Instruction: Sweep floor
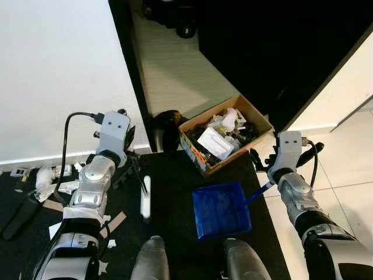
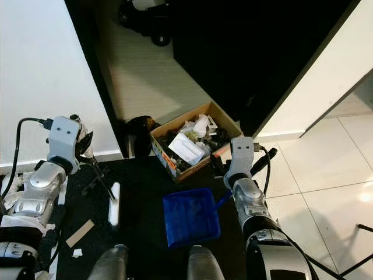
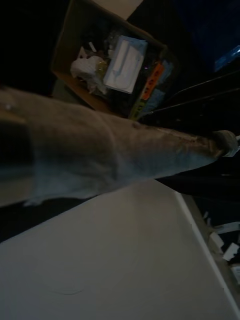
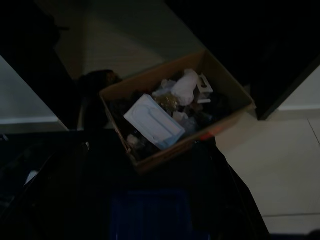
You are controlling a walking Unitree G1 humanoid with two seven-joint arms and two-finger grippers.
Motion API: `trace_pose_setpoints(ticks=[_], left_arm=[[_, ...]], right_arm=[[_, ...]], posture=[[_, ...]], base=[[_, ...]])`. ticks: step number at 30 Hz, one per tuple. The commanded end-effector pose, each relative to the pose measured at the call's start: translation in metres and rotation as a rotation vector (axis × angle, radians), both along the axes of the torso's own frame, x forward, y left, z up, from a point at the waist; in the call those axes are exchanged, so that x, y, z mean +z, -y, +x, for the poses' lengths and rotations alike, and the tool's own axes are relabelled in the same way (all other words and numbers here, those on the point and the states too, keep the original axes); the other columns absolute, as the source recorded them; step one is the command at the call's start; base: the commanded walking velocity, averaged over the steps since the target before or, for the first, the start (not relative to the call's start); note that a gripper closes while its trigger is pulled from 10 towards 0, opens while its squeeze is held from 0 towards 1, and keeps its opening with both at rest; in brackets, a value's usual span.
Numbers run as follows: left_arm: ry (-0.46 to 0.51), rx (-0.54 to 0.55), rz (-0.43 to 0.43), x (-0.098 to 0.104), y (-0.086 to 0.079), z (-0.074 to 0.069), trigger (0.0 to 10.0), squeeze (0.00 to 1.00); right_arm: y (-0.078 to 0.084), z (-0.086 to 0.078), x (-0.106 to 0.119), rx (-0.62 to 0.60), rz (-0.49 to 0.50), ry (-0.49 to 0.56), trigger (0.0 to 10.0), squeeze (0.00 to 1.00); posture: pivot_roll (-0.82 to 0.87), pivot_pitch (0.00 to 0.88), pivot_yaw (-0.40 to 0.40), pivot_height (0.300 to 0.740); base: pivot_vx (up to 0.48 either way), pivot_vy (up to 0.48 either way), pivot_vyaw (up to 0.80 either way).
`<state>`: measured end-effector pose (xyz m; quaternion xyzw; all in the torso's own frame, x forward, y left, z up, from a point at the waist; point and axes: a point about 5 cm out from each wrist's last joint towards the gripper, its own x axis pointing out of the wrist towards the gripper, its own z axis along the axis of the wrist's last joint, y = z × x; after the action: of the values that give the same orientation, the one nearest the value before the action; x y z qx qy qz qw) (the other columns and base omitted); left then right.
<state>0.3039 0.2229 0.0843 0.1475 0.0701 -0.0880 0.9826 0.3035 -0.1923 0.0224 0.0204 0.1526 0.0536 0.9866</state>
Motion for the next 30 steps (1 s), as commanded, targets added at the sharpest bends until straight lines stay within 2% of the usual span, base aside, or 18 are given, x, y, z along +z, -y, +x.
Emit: trace_pose_setpoints(ticks=[1,5,10,11,12,13,14,15,23,30], left_arm=[[0.046,-0.013,0.019,0.011,0.0,0.001,0.0,0.0],[0.048,0.025,-0.028,0.009,-0.001,0.0,0.0,0.0],[0.027,0.123,-0.135,0.001,-0.003,-0.006,0.2,0.0],[0.016,0.135,-0.148,-0.001,-0.004,-0.008,3.7,0.0],[0.016,0.135,-0.148,-0.001,-0.004,-0.008,3.7,0.0],[0.009,0.14,-0.154,-0.003,-0.005,-0.009,4.4,0.0],[0.013,0.143,-0.181,-0.003,-0.003,-0.011,7.8,0.0],[0.016,0.146,-0.197,-0.003,-0.002,-0.012,10.0,0.0],[0.007,0.169,-0.198,-0.011,0.003,-0.024,10.0,0.0],[-0.002,0.169,-0.187,-0.011,0.0,-0.025,10.0,0.0]], right_arm=[[0.006,-0.003,-0.001,-0.013,-0.002,-0.006,10.0,0.0],[0.007,-0.006,-0.004,-0.012,-0.011,-0.01,10.0,0.0],[0.009,-0.01,-0.007,-0.006,-0.036,-0.019,10.0,0.0],[0.009,-0.01,-0.007,0.004,-0.046,-0.015,10.0,0.0],[0.009,-0.01,-0.007,0.004,-0.046,-0.015,10.0,0.0],[0.009,-0.011,-0.006,0.011,-0.053,-0.012,10.0,0.0],[0.01,-0.011,-0.005,0.034,-0.07,-0.004,10.0,0.0],[0.01,-0.012,-0.004,0.053,-0.083,0.003,10.0,0.0],[0.021,-0.02,-0.002,0.098,-0.111,0.011,10.0,0.0],[0.038,-0.029,0.0,0.103,-0.121,0.002,10.0,0.0]], posture=[[0.01,0.04,-0.026,0.74],[0.01,0.042,-0.025,0.74],[0.0,0.05,-0.031,0.74],[0.0,0.054,-0.037,0.74],[0.0,0.054,-0.037,0.74],[0.0,0.054,-0.037,0.74],[-0.02,0.066,-0.059,0.74],[-0.02,0.067,-0.062,0.74],[-0.03,0.079,-0.089,0.74],[-0.03,0.076,-0.077,0.74]], base=[[0.0,0.0,0.0],[0.0,0.0,0.0],[0.0,0.0,0.0],[0.0,0.0,0.0],[0.0,0.0,0.0],[0.0,0.0,0.0],[0.0,0.0,0.0],[0.0,0.0,0.0],[0.0,0.0,0.0],[0.0,0.0,0.0]])
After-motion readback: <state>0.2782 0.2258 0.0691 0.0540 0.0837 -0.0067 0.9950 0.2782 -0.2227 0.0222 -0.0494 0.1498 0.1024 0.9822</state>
